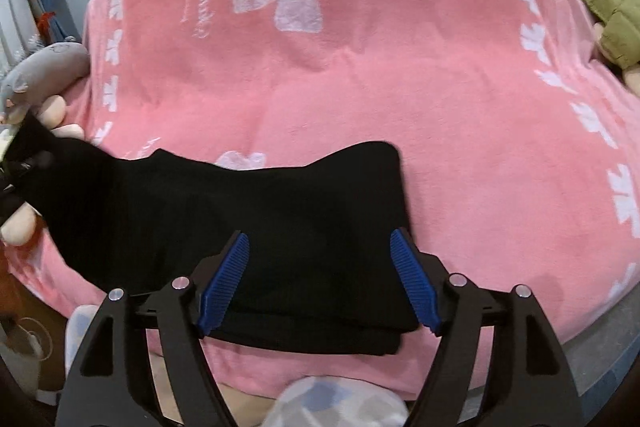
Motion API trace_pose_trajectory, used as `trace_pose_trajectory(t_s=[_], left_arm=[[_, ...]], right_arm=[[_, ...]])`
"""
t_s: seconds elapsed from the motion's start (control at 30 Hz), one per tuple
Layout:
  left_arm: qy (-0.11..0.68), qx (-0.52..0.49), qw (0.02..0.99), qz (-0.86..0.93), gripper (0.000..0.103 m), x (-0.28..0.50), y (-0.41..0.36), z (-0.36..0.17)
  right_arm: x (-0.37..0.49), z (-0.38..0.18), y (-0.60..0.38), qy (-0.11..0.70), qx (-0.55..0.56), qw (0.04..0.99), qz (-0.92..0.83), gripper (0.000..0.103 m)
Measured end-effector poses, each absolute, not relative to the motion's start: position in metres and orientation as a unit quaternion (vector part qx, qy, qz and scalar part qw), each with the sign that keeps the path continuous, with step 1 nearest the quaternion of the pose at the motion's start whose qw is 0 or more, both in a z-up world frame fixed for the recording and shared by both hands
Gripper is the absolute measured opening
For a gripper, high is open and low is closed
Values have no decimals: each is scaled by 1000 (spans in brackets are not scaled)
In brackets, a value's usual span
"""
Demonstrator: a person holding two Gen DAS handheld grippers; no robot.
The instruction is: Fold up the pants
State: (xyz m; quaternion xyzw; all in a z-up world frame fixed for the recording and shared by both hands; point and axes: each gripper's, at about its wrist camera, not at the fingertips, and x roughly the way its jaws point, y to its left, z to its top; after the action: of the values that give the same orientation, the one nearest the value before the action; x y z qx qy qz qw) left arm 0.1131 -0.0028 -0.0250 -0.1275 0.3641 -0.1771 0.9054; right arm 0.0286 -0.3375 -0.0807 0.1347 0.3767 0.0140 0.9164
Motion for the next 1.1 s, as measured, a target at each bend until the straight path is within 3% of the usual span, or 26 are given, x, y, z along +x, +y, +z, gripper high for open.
trace_pose_trajectory(t_s=[0.07, 0.2, 0.37, 0.57, 0.7, 0.9, 0.93, 1.0, 1.03, 1.1], left_arm=[[401, -67, 897, -175, 27, 112, -52, -55], [493, 19, 859, -138, 27, 104, -98, -104], [451, 13, 880, -147, 30, 58, -84, -95], [468, -5, 876, -120, 31, 67, -86, -114], [448, 30, 886, -119, 31, 55, -93, -115], [436, 52, 889, -128, 31, 25, -81, -116], [436, 55, 889, -128, 31, 20, -77, -116], [435, 55, 890, -122, 31, 17, -73, -116], [436, 56, 891, -117, 31, 16, -71, -116], [439, 65, 889, -110, 31, 15, -70, -115]], right_arm=[[31, -85, -334, 382, 143, 913, 26, 71], [36, -90, -332, 394, 157, 904, 52, 71], [41, -88, -322, 394, 168, 898, 101, 71], [57, -102, -301, 402, 251, 863, 176, 71], [60, -111, -282, 417, 318, 817, 239, 71], [69, -119, -244, 434, 321, 796, 275, 76], [71, -120, -236, 436, 308, 801, 271, 71], [77, -123, -218, 447, 278, 806, 271, 49], [78, -123, -210, 449, 259, 812, 268, 22], [82, -110, -199, 441, 235, 820, 279, 15]])
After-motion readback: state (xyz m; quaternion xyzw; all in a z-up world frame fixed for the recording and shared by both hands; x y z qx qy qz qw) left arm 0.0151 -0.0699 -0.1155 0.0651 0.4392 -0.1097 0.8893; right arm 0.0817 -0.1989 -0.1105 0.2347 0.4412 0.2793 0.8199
